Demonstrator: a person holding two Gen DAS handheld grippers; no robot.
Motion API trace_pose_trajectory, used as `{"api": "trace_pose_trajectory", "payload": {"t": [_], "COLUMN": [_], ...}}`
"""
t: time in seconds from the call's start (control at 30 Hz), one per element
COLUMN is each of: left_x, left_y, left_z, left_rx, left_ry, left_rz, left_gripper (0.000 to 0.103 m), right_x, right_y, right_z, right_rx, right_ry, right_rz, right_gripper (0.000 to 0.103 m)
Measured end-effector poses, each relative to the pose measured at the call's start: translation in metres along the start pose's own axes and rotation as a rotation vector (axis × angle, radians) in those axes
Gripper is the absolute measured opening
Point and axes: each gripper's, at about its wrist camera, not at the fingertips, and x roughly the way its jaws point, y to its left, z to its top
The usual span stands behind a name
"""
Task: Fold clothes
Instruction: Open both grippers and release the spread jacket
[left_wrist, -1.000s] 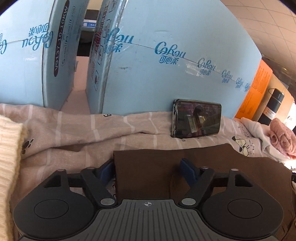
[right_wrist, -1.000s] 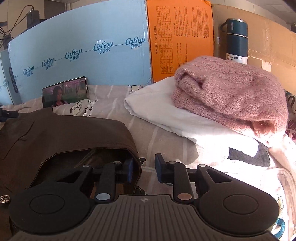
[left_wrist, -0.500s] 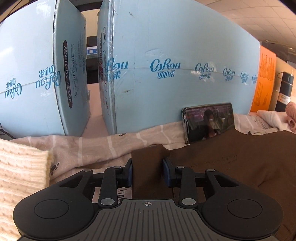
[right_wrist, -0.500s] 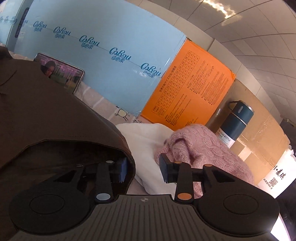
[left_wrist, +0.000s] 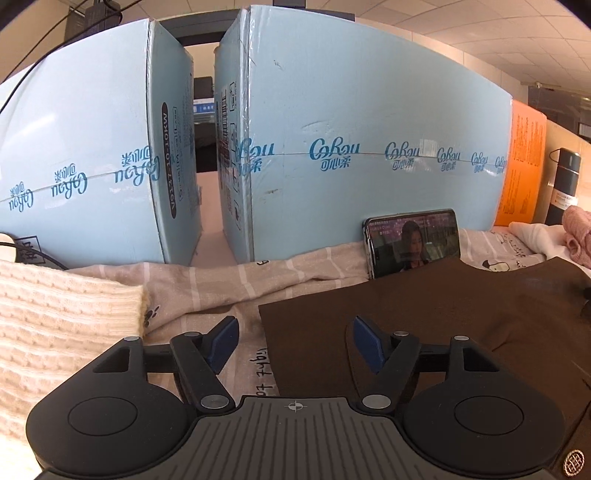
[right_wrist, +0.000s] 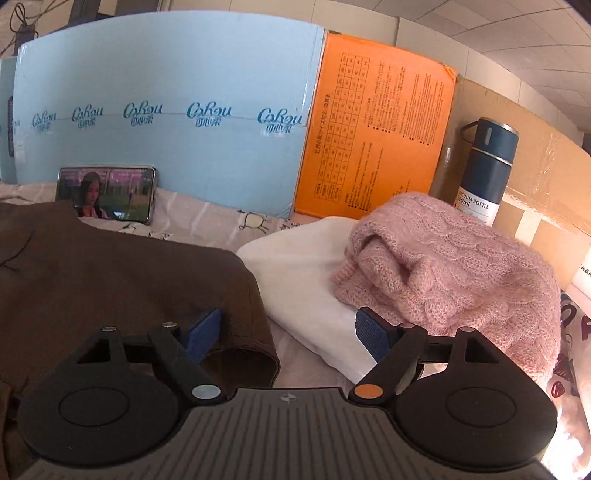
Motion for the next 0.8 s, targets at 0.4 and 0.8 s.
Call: {"api": "trace_pose_trajectory", "payload": {"t": [0.4,0.8], "left_x": [-0.119,-0.124], "left_y": [-0.014,-0.040], "left_z": [-0.077,-0.099], "left_rx": [-0.081,0.003], "left_ry": [0.028,0.098], "left_rz": [-0.216,-0.196], "left_gripper": [0.080,0.039], "right_x": [-0.081,-0.086], "right_y": [0.020,0.087], "right_z": [0.003,-0.038], "right_rx": [0.072,0.056], "right_ry": [-0.126,0.068], "right_rz": [0.205,0.527], "right_gripper": [0.079,0.047]}}
